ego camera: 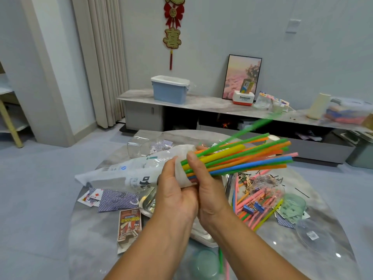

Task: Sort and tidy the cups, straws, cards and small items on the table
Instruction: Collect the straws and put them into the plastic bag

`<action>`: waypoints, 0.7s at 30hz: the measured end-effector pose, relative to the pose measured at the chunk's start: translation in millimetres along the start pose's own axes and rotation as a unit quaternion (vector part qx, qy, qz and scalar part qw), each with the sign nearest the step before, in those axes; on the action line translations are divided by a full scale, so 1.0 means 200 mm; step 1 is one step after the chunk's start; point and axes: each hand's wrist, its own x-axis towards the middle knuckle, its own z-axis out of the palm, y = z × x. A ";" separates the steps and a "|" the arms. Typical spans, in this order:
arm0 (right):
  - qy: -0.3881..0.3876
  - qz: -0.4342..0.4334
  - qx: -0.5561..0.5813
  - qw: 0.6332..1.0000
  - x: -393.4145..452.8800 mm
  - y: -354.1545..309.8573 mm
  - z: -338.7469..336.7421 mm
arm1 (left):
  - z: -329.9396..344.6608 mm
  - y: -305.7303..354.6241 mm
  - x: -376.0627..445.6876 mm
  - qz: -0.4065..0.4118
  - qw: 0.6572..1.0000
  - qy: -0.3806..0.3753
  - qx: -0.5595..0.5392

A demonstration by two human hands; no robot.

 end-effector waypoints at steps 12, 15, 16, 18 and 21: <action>0.199 -0.172 -0.056 0.963 0.15 -0.29 -0.19 | -0.08 0.11 0.12 0.133 0.979 0.136 0.072; 0.142 -0.124 -0.149 0.971 0.11 -0.19 -0.15 | -0.08 0.07 0.13 0.124 0.982 0.124 0.074; 0.110 -0.094 -0.175 0.974 0.08 -0.13 -0.14 | -0.07 0.06 0.12 0.113 0.984 0.112 0.080; 0.063 -0.042 -0.180 0.981 0.04 -0.03 -0.10 | -0.06 0.04 0.12 0.099 0.987 0.092 0.088; 0.115 -0.051 -0.096 0.987 0.05 -0.06 -0.09 | -0.08 0.06 0.12 0.114 0.983 0.108 0.094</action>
